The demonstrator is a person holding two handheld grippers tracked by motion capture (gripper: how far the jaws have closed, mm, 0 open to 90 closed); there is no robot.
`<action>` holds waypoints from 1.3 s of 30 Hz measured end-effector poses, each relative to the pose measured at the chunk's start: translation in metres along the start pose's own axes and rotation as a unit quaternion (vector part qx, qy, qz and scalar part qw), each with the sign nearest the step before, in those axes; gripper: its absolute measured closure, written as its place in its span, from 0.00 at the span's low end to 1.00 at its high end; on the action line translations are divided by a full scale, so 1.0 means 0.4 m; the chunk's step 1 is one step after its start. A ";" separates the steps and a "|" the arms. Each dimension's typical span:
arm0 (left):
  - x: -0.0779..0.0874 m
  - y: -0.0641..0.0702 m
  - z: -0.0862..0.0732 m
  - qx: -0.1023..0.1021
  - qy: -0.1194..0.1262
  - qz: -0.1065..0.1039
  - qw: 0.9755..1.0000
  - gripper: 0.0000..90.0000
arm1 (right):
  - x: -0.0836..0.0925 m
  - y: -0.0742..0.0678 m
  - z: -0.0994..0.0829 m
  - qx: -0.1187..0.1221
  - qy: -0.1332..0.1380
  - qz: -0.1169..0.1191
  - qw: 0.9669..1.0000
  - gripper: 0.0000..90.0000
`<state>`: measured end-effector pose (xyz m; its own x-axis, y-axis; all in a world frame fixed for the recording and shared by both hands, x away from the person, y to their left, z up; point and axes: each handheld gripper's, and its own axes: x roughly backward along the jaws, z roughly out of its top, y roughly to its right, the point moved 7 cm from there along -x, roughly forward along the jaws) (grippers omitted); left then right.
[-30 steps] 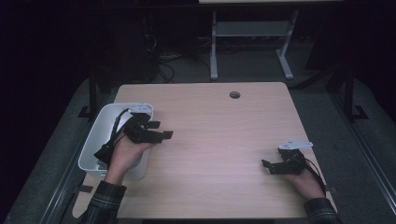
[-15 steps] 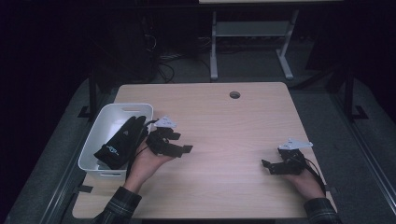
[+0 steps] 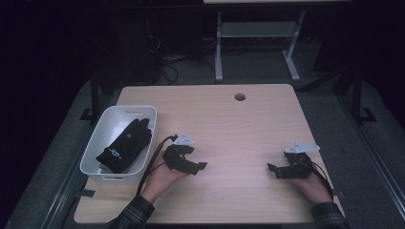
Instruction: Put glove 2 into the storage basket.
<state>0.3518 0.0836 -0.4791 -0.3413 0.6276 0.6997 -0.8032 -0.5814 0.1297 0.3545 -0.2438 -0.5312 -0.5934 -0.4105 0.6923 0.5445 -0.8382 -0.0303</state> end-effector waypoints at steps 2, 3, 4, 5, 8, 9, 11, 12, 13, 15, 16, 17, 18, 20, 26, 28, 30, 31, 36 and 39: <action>-0.011 0.001 -0.011 -0.002 -0.004 -0.001 1.000 0.21 | 0.000 0.000 0.000 0.001 0.000 0.000 1.000 0.14; -0.016 0.002 -0.016 -0.001 -0.004 0.000 1.000 0.20 | 0.000 0.000 0.000 0.001 0.000 0.000 1.000 0.14; -0.022 0.003 -0.020 -0.004 -0.005 -0.001 1.000 0.20 | 0.000 0.000 0.000 0.001 0.000 0.000 1.000 0.14; -0.025 0.002 -0.026 -0.010 -0.010 -0.001 1.000 0.20 | 0.000 0.000 0.000 0.001 0.000 0.000 1.000 0.14; -0.037 0.001 -0.037 -0.018 -0.018 0.004 1.000 0.19 | 0.000 0.000 0.000 0.001 0.000 0.000 1.000 0.14; -0.041 -0.001 -0.040 -0.023 -0.018 0.004 1.000 0.18 | 0.000 0.000 0.000 0.001 0.000 0.001 1.000 0.14; -0.048 0.000 -0.045 -0.023 -0.019 0.007 1.000 0.18 | 0.000 -0.001 0.000 -0.001 0.000 0.001 1.000 0.14; -0.050 -0.002 -0.048 -0.025 -0.023 0.008 0.999 0.18 | 0.000 -0.001 0.000 0.000 0.000 0.001 1.000 0.14; -0.054 -0.003 -0.051 -0.026 -0.023 0.008 0.999 0.18 | 0.000 -0.001 0.000 -0.001 0.000 0.001 1.000 0.14; -0.061 -0.005 -0.058 -0.025 -0.026 0.010 0.999 0.18 | 0.000 -0.002 0.000 -0.001 0.000 0.001 1.000 0.14; -0.063 -0.005 -0.062 -0.028 -0.030 0.009 0.999 0.17 | 0.000 -0.001 0.000 -0.001 0.000 0.001 1.000 0.14; -0.067 -0.004 -0.066 -0.026 -0.034 0.008 0.999 0.18 | 0.000 -0.002 0.000 -0.001 0.000 0.001 1.000 0.14; -0.071 -0.005 -0.070 -0.031 -0.037 0.011 0.999 0.17 | 0.000 -0.002 0.000 -0.001 0.000 0.001 1.000 0.14; -0.075 -0.004 -0.074 -0.038 -0.037 0.016 0.998 0.16 | 0.000 -0.002 0.000 -0.001 0.000 0.001 1.000 0.14; -0.078 0.001 -0.080 -0.063 -0.034 0.027 0.997 0.15 | 0.000 -0.002 0.000 0.000 0.000 0.001 1.000 0.14; -0.079 0.002 -0.082 -0.067 -0.031 0.028 0.997 0.14 | 0.000 -0.003 0.000 0.001 0.000 0.002 1.000 0.14; -0.080 0.003 -0.083 -0.066 -0.025 0.027 0.997 0.14 | -0.001 -0.004 0.000 0.002 0.001 0.002 1.000 0.14; -0.081 0.003 -0.084 -0.068 -0.019 0.026 0.997 0.14 | -0.001 -0.004 0.001 0.001 0.001 0.002 1.000 0.14; -0.081 0.003 -0.089 -0.075 0.001 0.017 0.997 0.14 | -0.001 -0.005 0.001 0.002 0.001 0.002 1.000 0.14; -0.081 0.003 -0.089 -0.076 0.004 0.017 0.997 0.14 | -0.001 -0.005 0.001 0.001 0.001 0.002 1.000 0.14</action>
<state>0.3444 0.0811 -0.5268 -0.3723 0.6135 0.6965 -0.8557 -0.5174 -0.0017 0.3538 -0.2417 -0.5312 -0.5926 -0.4151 0.6903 0.5486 -0.8355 -0.0314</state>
